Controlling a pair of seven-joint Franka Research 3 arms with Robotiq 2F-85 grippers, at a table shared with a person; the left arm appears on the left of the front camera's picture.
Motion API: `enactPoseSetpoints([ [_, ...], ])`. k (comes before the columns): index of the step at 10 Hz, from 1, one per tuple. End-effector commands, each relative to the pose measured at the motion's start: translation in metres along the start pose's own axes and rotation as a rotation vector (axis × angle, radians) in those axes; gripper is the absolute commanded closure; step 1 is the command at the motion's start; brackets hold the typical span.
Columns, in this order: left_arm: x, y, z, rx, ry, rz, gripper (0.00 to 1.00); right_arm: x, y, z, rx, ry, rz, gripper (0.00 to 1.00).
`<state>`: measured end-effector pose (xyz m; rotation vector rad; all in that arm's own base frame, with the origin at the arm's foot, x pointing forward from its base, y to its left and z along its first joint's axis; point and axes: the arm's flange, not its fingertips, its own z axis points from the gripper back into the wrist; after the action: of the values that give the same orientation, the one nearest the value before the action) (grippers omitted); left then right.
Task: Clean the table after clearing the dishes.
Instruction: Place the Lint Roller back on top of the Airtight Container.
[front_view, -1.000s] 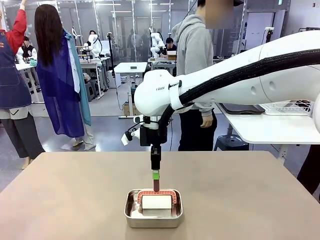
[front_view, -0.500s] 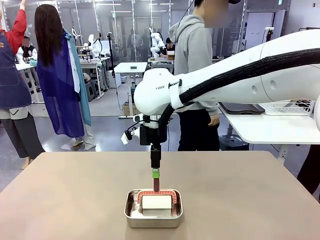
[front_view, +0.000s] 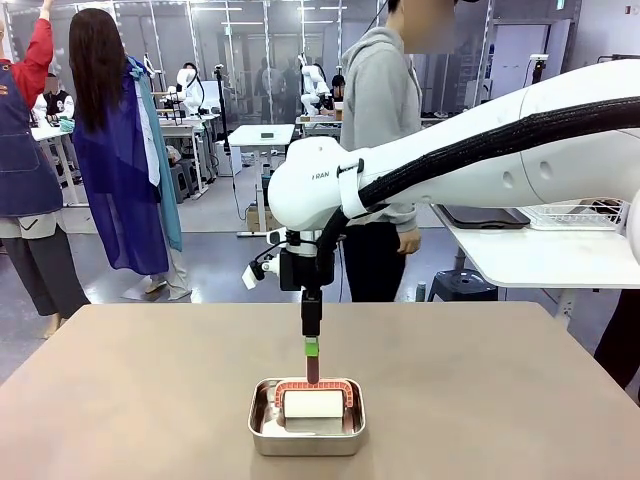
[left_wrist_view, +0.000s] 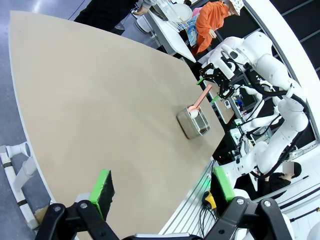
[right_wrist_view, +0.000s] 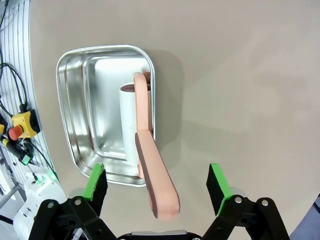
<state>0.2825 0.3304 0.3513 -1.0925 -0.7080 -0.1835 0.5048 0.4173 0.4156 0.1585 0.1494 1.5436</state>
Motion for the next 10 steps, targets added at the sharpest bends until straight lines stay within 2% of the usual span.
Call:
enactPoseSetpoints([
  [1,-0.002,-0.005,0.002,0.001,0.011,-0.003,0.01,0.001,0.001,0.001,-0.001,-0.003,0.001,0.00],
  [8,-0.002,-0.005,0.002,0.001,0.011,-0.003,0.01,0.000,0.000,0.001,-0.001,-0.001,0.000,0.00],
  [10,-0.002,-0.005,0.002,0.001,0.011,-0.003,0.01,-0.059,-0.022,0.042,0.192,-0.300,-0.180,0.00],
])
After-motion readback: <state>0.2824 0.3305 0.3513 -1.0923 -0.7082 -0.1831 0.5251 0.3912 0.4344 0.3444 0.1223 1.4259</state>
